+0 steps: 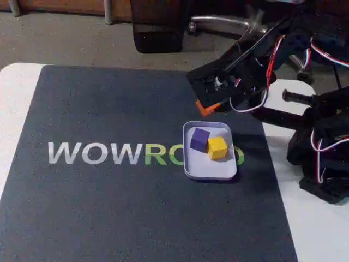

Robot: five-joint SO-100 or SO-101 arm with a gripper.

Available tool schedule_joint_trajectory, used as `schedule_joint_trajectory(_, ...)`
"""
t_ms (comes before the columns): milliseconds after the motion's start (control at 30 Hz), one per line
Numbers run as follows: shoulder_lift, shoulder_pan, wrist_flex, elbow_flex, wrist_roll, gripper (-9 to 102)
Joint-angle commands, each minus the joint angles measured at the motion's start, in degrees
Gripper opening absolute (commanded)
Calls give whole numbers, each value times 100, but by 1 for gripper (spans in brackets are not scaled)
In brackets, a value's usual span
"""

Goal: Move blocks one by one until all three blocks are in the tray.

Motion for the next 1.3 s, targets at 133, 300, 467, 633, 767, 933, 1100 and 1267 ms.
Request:
schedule_joint_trajectory(133,114,-9,-141,-26,62,19)
schedule_joint_trajectory(300,105,-62,-193,-26,149,24)
schedule_joint_trajectory(467,97,-70,-211,-26,176,25)
schedule_joint_trajectory(633,97,-79,-220,-26,211,25)
schedule_joint_trajectory(767,123,-141,-229,-26,308,25)
schedule_joint_trajectory(933,105,-422,-439,-26,984,25)
schedule_joint_trajectory(1100,79,-677,-545,-141,1591,25)
schedule_joint_trajectory(1267,79,-896,-554,-264,2083,25)
